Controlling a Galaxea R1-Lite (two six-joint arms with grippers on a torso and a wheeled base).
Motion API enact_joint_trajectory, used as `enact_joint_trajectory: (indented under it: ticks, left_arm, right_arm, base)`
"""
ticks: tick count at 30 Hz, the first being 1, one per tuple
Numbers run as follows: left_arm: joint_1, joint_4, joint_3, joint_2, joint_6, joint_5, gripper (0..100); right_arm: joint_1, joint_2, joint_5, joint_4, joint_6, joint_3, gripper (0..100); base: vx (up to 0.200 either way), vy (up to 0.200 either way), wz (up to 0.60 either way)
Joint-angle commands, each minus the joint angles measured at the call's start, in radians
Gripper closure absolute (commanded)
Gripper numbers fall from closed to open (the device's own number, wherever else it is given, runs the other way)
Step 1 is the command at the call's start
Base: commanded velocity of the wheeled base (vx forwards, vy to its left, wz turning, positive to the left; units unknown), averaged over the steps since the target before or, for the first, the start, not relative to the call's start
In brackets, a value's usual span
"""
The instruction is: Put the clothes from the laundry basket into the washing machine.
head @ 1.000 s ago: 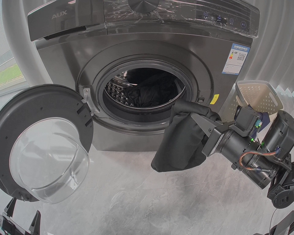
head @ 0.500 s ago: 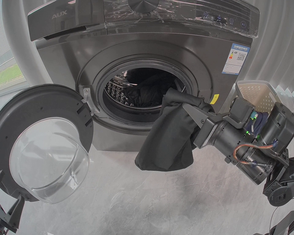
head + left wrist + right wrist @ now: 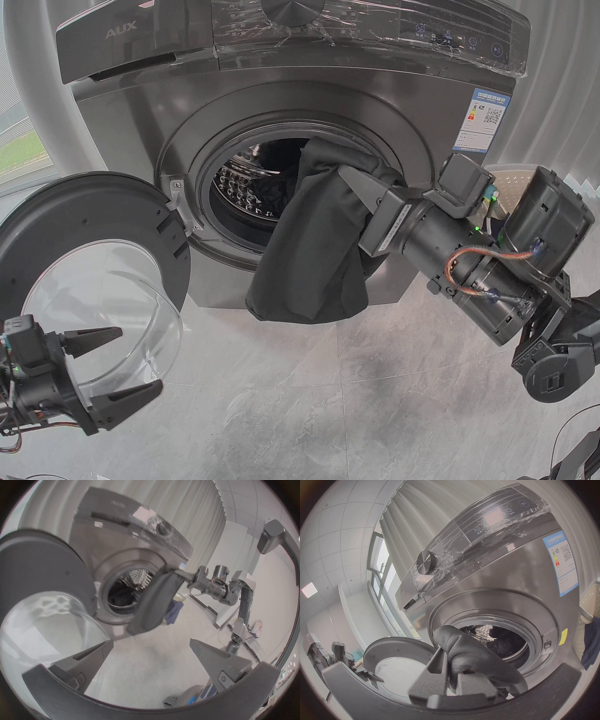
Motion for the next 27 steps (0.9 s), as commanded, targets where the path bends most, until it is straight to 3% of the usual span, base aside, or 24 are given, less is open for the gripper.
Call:
enact_joint_trajectory:
  ticks: [1, 4, 14, 21, 24, 27]
  left_arm:
    - [-0.114, -0.101, -0.005, 0.294, -0.001, -0.024, 0]
    - [-0.120, -0.165, -0.016, 0.402, 0.009, -0.024, 0]
    - [-0.160, -0.344, -0.106, 0.679, -0.001, -0.025, 0]
    - [-0.177, -0.415, -0.160, 0.837, -0.002, -0.024, 0]
    - [-0.171, -0.472, -0.195, 0.914, -0.007, 0.010, 0]
    - [-0.170, -0.529, -0.218, 0.966, -0.034, 0.034, 0]
  right_arm:
    - [0.004, 0.040, 0.012, 0.004, 0.005, -0.072, 100]
    - [0.004, 0.041, 0.011, 0.002, 0.005, -0.070, 100]
    - [0.017, 0.026, 0.002, -0.001, 0.008, -0.041, 100]
    - [0.024, -0.026, 0.002, 0.002, 0.008, 0.016, 100]
    - [0.030, -0.046, 0.002, 0.004, 0.008, 0.037, 100]
    - [0.030, -0.054, 0.002, 0.005, 0.006, 0.042, 100]
  base:
    - [0.000, 0.000, 0.00]
    - [0.000, 0.000, 0.00]
    - [0.000, 0.000, 0.00]
    - [0.000, 0.000, 0.00]
    - [0.000, 0.000, 0.00]
    - [0.000, 0.000, 0.00]
